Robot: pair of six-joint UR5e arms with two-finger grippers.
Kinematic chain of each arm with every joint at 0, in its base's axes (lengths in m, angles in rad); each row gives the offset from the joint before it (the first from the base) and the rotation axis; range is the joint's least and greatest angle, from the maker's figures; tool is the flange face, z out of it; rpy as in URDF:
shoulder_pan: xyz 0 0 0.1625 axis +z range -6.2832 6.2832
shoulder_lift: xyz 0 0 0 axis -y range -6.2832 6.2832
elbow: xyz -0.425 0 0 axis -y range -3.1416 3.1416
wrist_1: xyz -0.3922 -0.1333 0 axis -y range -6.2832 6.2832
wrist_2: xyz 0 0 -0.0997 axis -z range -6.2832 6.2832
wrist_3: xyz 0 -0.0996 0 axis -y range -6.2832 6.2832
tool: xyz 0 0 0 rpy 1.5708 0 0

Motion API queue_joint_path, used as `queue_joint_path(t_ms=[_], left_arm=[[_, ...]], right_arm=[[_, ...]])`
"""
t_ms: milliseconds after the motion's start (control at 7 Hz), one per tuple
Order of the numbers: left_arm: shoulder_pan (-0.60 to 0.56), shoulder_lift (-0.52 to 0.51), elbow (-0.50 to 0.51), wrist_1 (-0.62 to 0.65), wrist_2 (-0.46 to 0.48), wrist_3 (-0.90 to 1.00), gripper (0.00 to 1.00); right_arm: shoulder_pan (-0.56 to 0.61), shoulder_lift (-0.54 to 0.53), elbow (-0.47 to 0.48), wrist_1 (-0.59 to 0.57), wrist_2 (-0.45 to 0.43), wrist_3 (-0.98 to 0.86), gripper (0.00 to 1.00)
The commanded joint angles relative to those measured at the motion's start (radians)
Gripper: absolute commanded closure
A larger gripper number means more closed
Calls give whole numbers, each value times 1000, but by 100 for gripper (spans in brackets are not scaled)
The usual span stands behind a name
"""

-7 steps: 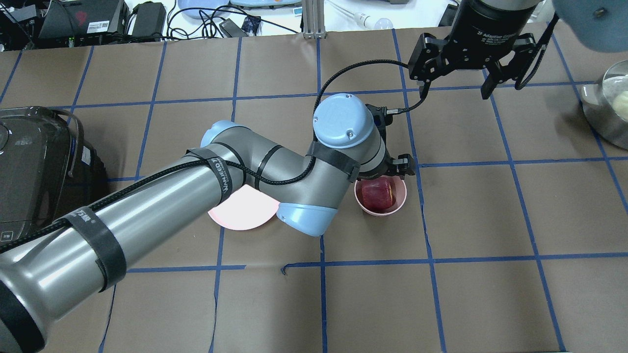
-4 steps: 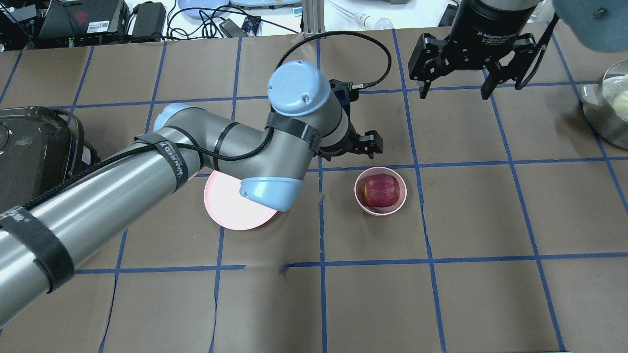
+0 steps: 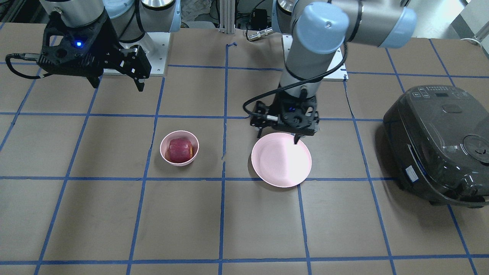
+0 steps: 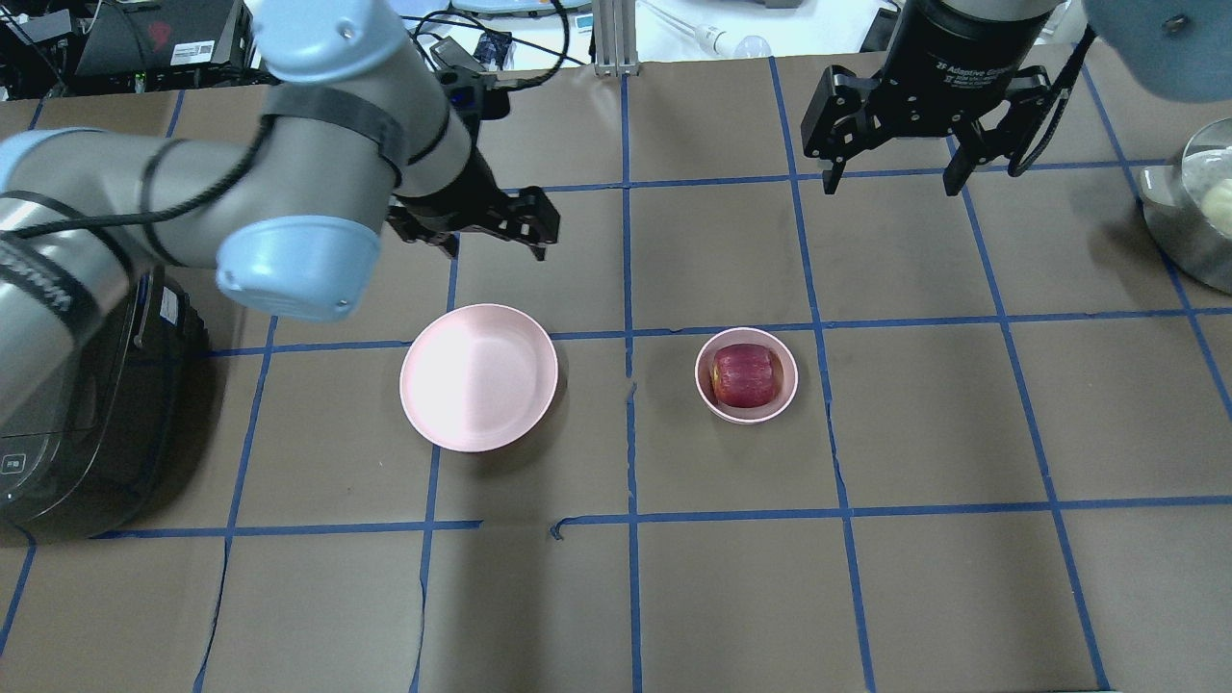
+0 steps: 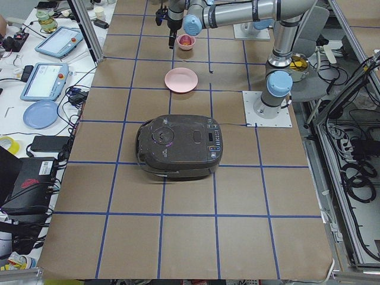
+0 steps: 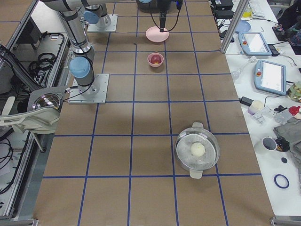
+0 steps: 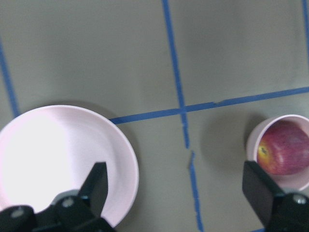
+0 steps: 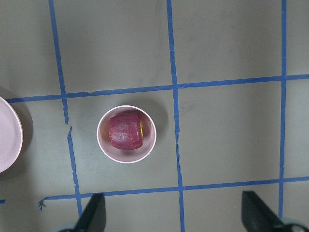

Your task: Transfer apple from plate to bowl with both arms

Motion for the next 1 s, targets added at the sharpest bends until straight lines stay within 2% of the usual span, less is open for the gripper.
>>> queue_joint_path(t_ms=[0, 143, 857], left_arm=[[91, 82, 124, -270, 80, 97, 0], [102, 96, 128, -279, 82, 160, 0], [142, 108, 145, -291, 70, 159, 0]], right_arm=[[0, 0, 0, 0, -1, 1, 0], [0, 0, 0, 1, -1, -1, 0], [3, 0, 0, 6, -1, -1, 0]])
